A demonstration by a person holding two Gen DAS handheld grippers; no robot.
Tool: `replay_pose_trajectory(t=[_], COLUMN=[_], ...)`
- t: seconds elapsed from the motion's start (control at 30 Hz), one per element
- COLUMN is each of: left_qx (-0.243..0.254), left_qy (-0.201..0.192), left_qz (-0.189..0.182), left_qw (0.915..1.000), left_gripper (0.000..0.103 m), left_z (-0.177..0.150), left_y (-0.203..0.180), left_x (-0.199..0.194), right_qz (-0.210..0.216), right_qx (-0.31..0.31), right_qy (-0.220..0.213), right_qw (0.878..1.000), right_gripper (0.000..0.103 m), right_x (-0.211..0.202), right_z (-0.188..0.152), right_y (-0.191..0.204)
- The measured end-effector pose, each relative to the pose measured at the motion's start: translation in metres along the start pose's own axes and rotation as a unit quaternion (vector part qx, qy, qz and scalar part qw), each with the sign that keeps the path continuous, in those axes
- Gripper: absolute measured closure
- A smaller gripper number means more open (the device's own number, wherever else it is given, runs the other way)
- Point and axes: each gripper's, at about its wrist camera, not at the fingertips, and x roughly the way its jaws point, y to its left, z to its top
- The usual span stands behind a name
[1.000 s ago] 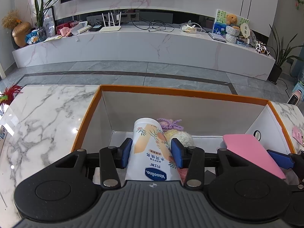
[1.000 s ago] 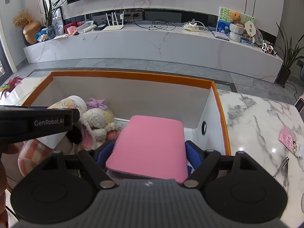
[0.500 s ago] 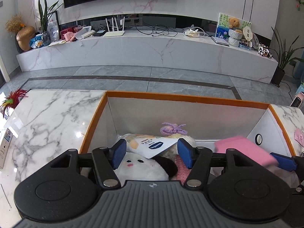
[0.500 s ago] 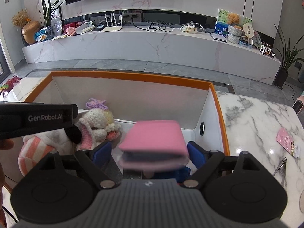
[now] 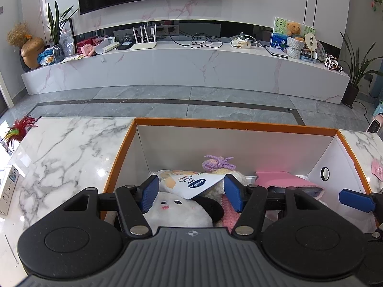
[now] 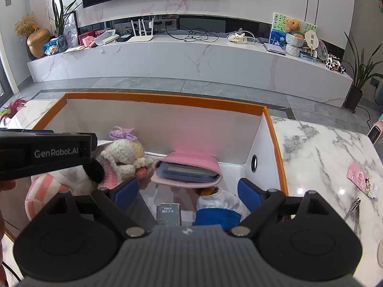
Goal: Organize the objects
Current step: 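Lower the bottle and pink case into the box and open both tools, then withdraw both open tools up from the orange box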
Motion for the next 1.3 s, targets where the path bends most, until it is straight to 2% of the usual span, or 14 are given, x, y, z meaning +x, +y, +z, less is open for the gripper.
replay_pose_trajectory(t=[0.17, 0.43, 0.9, 1.0, 1.07, 1.3], left_qx=[0.003, 0.006, -0.029, -0.040, -0.047, -0.051], left_qy=[0.003, 0.000, -0.003, -0.001, -0.008, -0.016], left_qz=[0.007, 0.038, 0.044, 0.045, 0.052, 0.034], left_qw=[1.0000, 0.9993, 0.9986, 0.9982, 0.9975, 0.9980], left_gripper=[0.033, 0.033, 0.033, 0.027, 0.019, 0.016], left_z=[0.001, -0.003, -0.030, -0.035, -0.044, -0.065], left_y=[0.000, -0.001, 0.019, 0.022, 0.025, 0.025], left_x=[-0.002, -0.018, -0.093, -0.110, -0.120, -0.145], right_qz=[-0.001, -0.011, -0.048, -0.057, -0.057, -0.048], right_qx=[0.003, 0.021, 0.045, 0.035, 0.031, 0.037], right_qy=[-0.002, -0.011, -0.023, -0.026, -0.023, -0.018], right_qw=[1.000, 1.000, 0.998, 0.997, 0.998, 0.998], right_gripper=[0.012, 0.010, 0.007, 0.006, 0.005, 0.005], right_x=[-0.003, -0.020, -0.091, -0.107, -0.115, -0.136], right_z=[-0.001, 0.000, -0.020, -0.029, -0.037, -0.054], right_y=[0.001, -0.001, 0.005, 0.010, 0.013, 0.012])
